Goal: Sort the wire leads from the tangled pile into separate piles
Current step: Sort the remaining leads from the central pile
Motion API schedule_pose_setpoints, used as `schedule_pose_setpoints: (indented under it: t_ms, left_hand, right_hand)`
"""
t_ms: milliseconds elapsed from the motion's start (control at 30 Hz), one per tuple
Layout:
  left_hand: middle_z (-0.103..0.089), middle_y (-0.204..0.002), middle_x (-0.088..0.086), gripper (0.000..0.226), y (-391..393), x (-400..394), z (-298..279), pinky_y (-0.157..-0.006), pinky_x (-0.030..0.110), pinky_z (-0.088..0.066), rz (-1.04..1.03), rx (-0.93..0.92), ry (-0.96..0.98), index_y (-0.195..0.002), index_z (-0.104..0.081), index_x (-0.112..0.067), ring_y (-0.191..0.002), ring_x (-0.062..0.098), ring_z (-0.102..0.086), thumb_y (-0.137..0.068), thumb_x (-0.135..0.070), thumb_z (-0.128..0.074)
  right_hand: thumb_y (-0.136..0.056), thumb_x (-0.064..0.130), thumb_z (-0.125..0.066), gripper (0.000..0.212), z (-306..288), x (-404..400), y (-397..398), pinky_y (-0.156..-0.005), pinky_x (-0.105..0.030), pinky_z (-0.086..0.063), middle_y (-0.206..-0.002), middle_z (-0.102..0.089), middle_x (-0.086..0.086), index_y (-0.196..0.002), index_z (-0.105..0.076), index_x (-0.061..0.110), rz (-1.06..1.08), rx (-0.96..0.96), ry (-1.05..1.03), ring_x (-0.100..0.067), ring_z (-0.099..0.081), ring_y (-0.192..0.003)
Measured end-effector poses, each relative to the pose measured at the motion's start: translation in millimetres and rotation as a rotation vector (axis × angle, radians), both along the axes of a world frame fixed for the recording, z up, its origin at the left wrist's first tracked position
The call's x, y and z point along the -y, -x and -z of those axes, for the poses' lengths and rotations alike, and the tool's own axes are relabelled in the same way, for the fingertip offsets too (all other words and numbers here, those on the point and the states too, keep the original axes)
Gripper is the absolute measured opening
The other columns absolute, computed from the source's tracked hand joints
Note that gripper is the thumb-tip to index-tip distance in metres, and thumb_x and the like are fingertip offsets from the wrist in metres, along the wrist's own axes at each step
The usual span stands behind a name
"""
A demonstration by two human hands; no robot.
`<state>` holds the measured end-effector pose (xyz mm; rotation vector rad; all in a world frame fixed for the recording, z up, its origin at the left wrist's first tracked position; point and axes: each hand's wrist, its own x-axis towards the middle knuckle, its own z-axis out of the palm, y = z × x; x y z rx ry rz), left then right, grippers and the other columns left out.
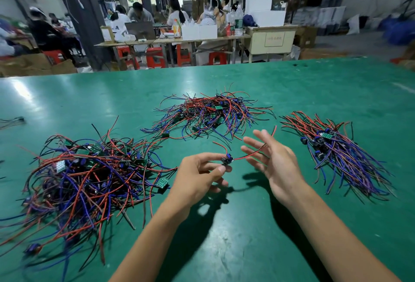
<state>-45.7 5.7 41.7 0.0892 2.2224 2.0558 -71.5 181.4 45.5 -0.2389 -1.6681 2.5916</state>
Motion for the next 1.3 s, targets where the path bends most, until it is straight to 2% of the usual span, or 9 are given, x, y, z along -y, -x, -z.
schedule_pose_setpoints:
  t_ms: [133, 300, 400, 500, 800, 933, 1133, 1233, 1300]
  left_hand:
    - [-0.078, -0.093, 0.009, 0.025, 2, 4, 1, -0.059, 0.025, -0.058, -0.049, -0.033, -0.101, -0.115, -0.068, -0.009, -0.068, 0.017, -0.073, -0.092, 0.002, -0.066]
    - [-0.077, -0.087, 0.016, 0.027, 5, 6, 5, -0.072, 0.029, -0.062, -0.036, -0.044, -0.121, -0.114, -0.064, -0.005, -0.072, 0.019, -0.075, -0.090, 0.006, -0.066]
    - [-0.076, -0.086, 0.018, 0.025, 7, 5, 8, -0.068, 0.031, -0.062, -0.014, 0.003, -0.085, -0.116, -0.061, -0.005, -0.066, 0.021, -0.073, -0.094, 0.005, -0.061]
    - [-0.076, -0.081, 0.013, 0.019, 7, 4, 8, -0.056, 0.021, -0.053, 0.000, -0.001, 0.034, -0.115, -0.063, -0.006, -0.053, 0.015, -0.064, -0.096, -0.002, -0.062]
    - [-0.078, -0.082, 0.003, 0.014, 4, 9, 0, -0.054, 0.014, -0.046, 0.013, -0.090, 0.099, -0.110, -0.069, -0.016, -0.049, 0.011, -0.056, -0.096, -0.017, -0.066]
    - [-0.077, -0.081, 0.000, 0.012, 5, 8, 1, -0.056, 0.017, -0.046, -0.001, -0.146, 0.163, -0.106, -0.070, -0.021, -0.051, 0.014, -0.059, -0.097, -0.015, -0.064]
    - [-0.077, -0.079, -0.001, 0.017, 7, 10, -1, -0.054, 0.015, -0.043, -0.049, -0.202, 0.215, -0.102, -0.071, -0.026, -0.052, 0.015, -0.059, -0.098, -0.014, -0.060]
    - [-0.076, -0.077, -0.002, 0.019, 8, 12, -1, -0.052, 0.011, -0.041, -0.075, -0.227, 0.240, -0.102, -0.072, -0.025, -0.051, 0.013, -0.057, -0.099, -0.012, -0.058]
    - [-0.076, -0.076, -0.001, 0.019, 8, 13, -1, -0.051, 0.010, -0.041, -0.087, -0.232, 0.241, -0.101, -0.072, -0.023, -0.050, 0.013, -0.056, -0.099, -0.011, -0.057]
  right_hand:
    - [-0.100, 0.031, -0.060, 0.025, 4, 17, -8, -0.072, -0.025, -0.061, -0.105, -0.078, -0.004, -0.119, -0.066, 0.017, -0.131, -0.016, -0.136, -0.023, -0.075, -0.096]
    - [-0.105, 0.016, -0.051, 0.017, 11, 25, -9, -0.071, -0.024, -0.059, -0.097, -0.078, -0.005, -0.113, -0.066, 0.014, -0.138, -0.041, -0.201, -0.019, -0.076, -0.084]
    - [-0.106, 0.014, -0.049, 0.018, 11, 18, -6, -0.067, -0.022, -0.059, -0.096, -0.079, -0.004, -0.112, -0.065, 0.014, -0.063, -0.072, -0.200, -0.011, -0.074, -0.078]
    - [-0.106, 0.014, -0.048, 0.017, 7, 9, -2, -0.061, -0.024, -0.059, -0.096, -0.079, -0.004, -0.111, -0.064, 0.015, 0.015, -0.063, -0.124, -0.016, -0.075, -0.075]
    - [-0.105, 0.017, -0.051, 0.007, -29, -18, 19, -0.051, -0.017, -0.051, -0.079, -0.077, -0.001, -0.111, -0.049, 0.014, 0.389, -0.191, -0.009, -0.010, -0.062, -0.049]
    - [-0.105, 0.019, -0.053, 0.007, -59, -45, 41, -0.047, -0.017, -0.045, -0.080, -0.073, -0.003, -0.112, -0.052, 0.018, 0.482, -0.204, -0.179, -0.008, -0.053, -0.046]
    - [-0.096, 0.026, -0.061, 0.013, -94, -95, 81, -0.061, -0.032, -0.043, -0.082, -0.076, -0.007, -0.107, -0.069, 0.023, 0.471, -0.134, -0.857, -0.010, -0.047, -0.055]
    - [-0.099, 0.024, -0.061, 0.015, -96, -103, 90, -0.048, -0.025, -0.042, -0.086, -0.076, -0.009, -0.110, -0.068, 0.019, 0.363, -0.053, -0.840, -0.012, -0.045, -0.051]
    - [-0.103, 0.021, -0.056, 0.013, -95, -100, 88, -0.044, -0.018, -0.043, -0.094, -0.076, -0.006, -0.111, -0.066, 0.018, 0.191, 0.023, -0.605, -0.010, -0.047, -0.053]
